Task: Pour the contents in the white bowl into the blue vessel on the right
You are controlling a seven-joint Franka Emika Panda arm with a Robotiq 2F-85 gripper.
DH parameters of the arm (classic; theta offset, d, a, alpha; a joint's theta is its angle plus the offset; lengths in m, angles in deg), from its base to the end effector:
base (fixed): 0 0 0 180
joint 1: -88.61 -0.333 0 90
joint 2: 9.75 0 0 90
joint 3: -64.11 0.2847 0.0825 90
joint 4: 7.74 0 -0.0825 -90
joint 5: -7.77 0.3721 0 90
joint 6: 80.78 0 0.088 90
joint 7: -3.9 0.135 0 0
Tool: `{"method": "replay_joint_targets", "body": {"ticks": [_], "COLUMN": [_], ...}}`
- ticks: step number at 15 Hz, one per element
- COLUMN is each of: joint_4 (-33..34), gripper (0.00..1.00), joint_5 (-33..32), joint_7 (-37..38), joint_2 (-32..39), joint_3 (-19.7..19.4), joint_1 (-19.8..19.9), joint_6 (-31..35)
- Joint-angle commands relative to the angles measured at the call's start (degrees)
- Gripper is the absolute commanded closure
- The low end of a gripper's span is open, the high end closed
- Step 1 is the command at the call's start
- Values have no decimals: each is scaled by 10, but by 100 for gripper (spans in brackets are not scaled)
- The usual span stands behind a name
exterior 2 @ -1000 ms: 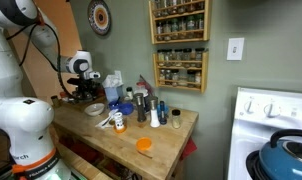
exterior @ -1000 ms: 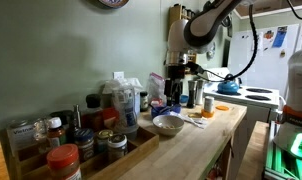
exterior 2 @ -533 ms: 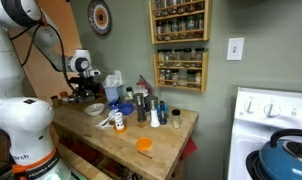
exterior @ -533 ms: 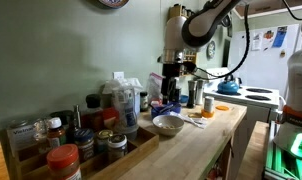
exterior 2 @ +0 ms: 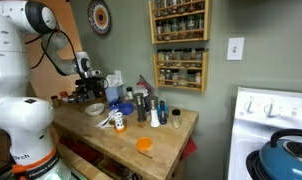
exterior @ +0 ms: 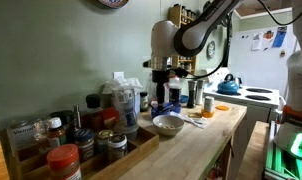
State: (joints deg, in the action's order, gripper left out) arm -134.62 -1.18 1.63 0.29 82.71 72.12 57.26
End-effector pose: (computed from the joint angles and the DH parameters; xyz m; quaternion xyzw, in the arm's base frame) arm 0.4404 0.3070 0.2552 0.9280 0.3713 0.0222 0.0198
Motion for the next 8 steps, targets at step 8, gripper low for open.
{"method": "replay_joint_targets", "body": {"ticks": [8], "joint_4": [40], "gripper": [0], "joint_5": [113], "joint_7": [-174], "joint_2": [75], "joint_3": [13], "joint_1": [15], "joint_6": [21]}}
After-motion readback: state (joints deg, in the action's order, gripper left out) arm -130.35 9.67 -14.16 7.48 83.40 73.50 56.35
